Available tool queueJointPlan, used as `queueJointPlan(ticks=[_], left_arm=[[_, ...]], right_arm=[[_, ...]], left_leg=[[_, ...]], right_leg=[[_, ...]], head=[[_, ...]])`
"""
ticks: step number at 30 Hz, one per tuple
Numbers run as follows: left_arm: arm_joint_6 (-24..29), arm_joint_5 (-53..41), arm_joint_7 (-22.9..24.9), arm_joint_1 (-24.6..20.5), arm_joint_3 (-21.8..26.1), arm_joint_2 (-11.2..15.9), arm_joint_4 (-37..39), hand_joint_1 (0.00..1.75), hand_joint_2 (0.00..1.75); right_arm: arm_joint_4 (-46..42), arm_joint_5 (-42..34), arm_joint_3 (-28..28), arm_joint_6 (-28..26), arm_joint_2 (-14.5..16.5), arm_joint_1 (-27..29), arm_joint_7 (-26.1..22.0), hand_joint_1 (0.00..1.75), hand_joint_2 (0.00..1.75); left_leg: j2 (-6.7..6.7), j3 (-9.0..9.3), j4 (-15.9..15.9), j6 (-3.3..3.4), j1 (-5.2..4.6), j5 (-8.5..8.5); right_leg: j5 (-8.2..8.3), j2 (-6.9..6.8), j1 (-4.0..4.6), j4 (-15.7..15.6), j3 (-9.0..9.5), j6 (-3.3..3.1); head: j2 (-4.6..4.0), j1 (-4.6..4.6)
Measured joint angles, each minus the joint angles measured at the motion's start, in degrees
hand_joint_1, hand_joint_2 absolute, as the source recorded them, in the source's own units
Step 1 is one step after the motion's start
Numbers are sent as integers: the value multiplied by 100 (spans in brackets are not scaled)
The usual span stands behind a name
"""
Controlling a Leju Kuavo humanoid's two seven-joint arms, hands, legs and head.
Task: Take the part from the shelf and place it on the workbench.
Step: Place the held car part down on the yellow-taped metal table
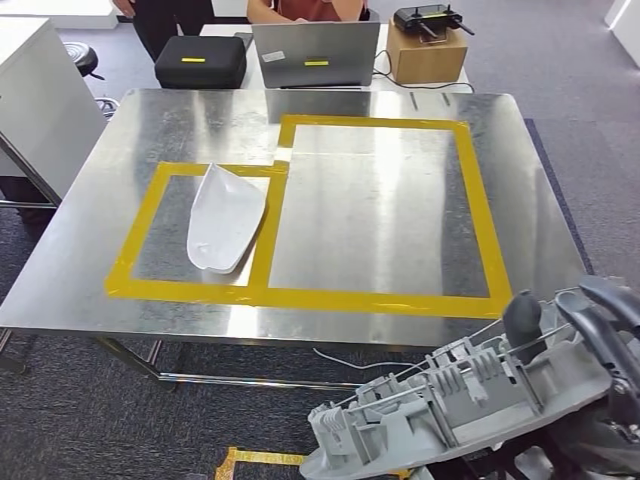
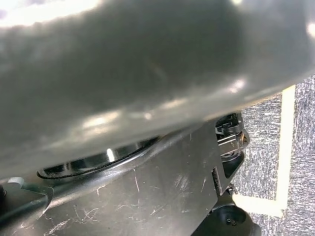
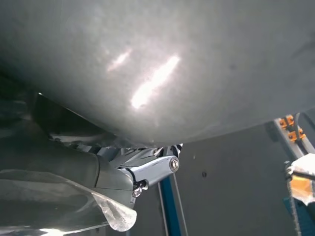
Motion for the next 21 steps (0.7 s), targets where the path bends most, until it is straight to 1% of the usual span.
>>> queueJointPlan(ticks=[8,16,19,21], left_arm=[[-2,-26,7,0,-5,13,0,0,0],[-75,-31,34,-1,-13,28,0,0,0],[-214,-41,93,-4,-28,88,0,0,0],[-251,-43,107,0,-34,127,0,0,0]], right_arm=[[2,-21,-368,0,0,-168,-2,175,175],[237,-324,-831,1,-3,-326,29,175,175],[552,-317,-1076,2,-80,-493,280,175,175],[766,-240,-1164,2,-258,-595,706,175,175]], left_leg=[[0,-1,1,0,-1,0],[0,-3,1,0,0,-1],[0,-2,1,0,0,0],[0,-3,1,0,-1,0]], right_leg=[[0,0,0,0,-1,0],[0,0,0,0,-1,0],[1,0,0,0,0,0],[2,0,0,0,0,1]], head=[[0,0],[0,-1],[0,0],[0,0]])
